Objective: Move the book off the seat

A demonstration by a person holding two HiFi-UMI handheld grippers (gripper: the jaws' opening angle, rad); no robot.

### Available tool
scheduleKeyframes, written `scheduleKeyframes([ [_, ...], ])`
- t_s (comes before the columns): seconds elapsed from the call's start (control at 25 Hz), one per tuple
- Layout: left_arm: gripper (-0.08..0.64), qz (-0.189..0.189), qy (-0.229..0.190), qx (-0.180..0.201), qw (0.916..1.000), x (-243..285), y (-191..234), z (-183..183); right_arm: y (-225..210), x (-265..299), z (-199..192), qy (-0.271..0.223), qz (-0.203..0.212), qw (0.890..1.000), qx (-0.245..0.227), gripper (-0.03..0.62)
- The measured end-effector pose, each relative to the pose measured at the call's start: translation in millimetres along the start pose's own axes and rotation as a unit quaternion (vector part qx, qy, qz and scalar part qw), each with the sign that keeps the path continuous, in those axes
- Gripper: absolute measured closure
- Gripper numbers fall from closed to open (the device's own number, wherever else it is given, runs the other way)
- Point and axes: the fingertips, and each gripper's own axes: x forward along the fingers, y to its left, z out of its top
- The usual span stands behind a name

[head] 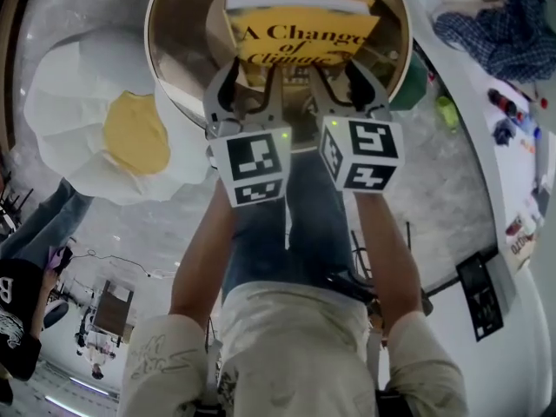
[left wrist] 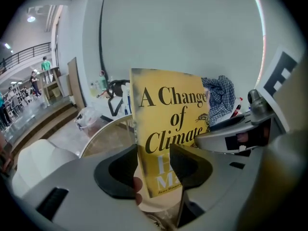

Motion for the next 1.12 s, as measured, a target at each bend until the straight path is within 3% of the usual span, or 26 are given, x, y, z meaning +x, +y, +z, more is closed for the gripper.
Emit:
scheduleKeyframes([
  [0.36, 0.344, -0.011, 0.029, 0.0, 0.9995, 45, 5, -48, -7, 48, -38, 0.025, 0.005, 1.0, -0.005, 0.368],
  [0.6, 0.344, -0.015, 0.028, -0.007, 0.9995, 64, 10, -50, -12, 65, -36, 0.024, 0.006, 1.0, -0.003, 0.368],
  [1.12, 0.342, -0.043, 0.087, -0.035, 0.9947, 111, 11, -59, -31, 106, -41, 0.049, 0.003, 0.999, 0.021, 0.368],
])
